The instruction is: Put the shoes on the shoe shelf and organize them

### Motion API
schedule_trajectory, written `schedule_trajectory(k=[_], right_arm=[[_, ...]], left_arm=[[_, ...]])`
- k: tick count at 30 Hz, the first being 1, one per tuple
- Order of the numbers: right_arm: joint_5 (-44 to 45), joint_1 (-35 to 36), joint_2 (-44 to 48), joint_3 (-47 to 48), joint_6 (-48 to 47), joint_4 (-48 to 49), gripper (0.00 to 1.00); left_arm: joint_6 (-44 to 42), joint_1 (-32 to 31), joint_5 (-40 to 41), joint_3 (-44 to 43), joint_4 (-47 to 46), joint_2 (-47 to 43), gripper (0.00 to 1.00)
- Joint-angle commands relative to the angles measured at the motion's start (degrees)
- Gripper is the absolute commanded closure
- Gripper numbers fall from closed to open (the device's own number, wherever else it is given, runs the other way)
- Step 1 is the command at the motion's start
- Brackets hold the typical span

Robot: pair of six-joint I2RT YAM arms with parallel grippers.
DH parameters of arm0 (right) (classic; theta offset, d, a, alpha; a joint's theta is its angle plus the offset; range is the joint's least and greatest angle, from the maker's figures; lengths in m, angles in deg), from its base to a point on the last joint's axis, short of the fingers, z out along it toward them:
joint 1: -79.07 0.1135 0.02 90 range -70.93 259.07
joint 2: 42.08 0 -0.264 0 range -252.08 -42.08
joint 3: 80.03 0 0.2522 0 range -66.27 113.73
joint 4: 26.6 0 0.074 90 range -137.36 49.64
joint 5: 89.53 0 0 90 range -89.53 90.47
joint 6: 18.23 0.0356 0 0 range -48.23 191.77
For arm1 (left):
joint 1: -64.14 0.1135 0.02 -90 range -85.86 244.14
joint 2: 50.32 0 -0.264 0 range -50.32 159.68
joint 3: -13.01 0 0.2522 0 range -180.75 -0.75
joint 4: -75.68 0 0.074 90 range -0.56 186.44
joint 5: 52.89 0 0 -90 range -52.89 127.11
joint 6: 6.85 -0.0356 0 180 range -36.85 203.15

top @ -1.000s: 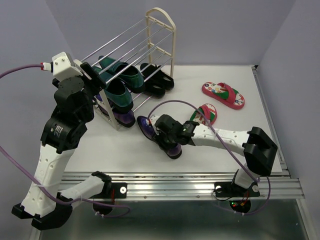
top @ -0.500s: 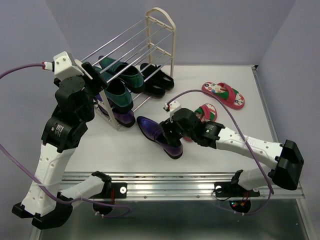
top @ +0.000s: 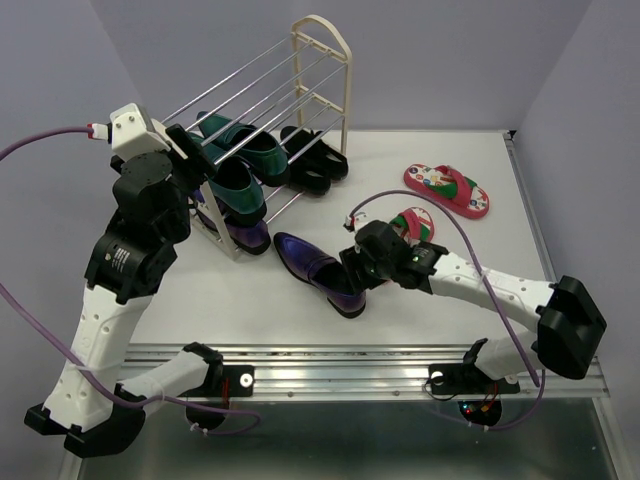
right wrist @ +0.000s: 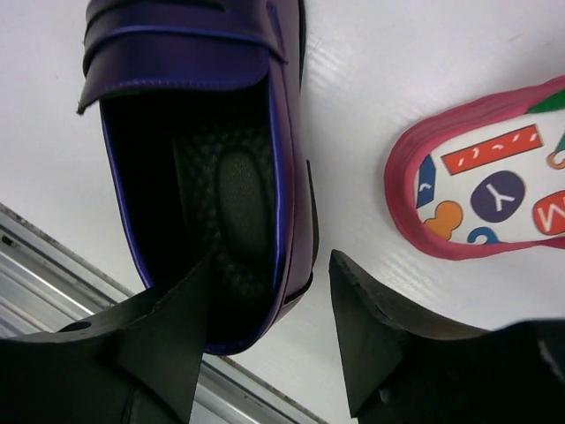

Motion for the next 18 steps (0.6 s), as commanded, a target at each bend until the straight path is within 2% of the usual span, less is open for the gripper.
schedule_trajectory(k=[1, 7, 8, 10, 11, 12, 14, 18], right_arm=[[-5.68, 0.24, -0.95, -0.82, 1.53, -1.70, 0.47], [-6.48, 0.24, -2.44, 0.23, 0.92, -3.73, 0.58], [-6.30, 0.24, -2.71, 0.41, 0.66, -3.90, 0.70], [-4.99, 0.24, -3.15, 1.11, 0.66, -4.26, 0.85], [-2.03, 0.24, -3.32, 1.98, 1.35, -4.26, 0.97], [-0.08, 0.24, -3.32, 2.60, 1.88, -4.43, 0.99], [6.05, 0.24, -3.59, 4.79, 2.76, -4.61, 0.99], [12.41, -0.81, -3.85, 8.92, 3.21, -4.52, 0.99]], left_arm=[[-0.26, -0.11, 0.49, 0.08, -2.25, -0.63, 0.24], [-0.35, -0.11, 0.31, 0.60, -2.60, -0.64, 0.24], [-0.35, -0.11, 0.23, 0.78, -2.69, -0.63, 0.24], [-0.35, -0.11, 0.14, 0.86, -2.78, -0.55, 0.24], [-0.43, -0.11, 0.14, 0.87, -2.86, -0.55, 0.24], [-0.44, -0.11, 0.22, 0.87, -2.86, -0.55, 0.24], [-0.61, -0.11, 0.23, 0.78, -2.95, -0.63, 0.24], [-0.70, -0.02, 0.31, 0.43, -2.78, -0.81, 0.24]])
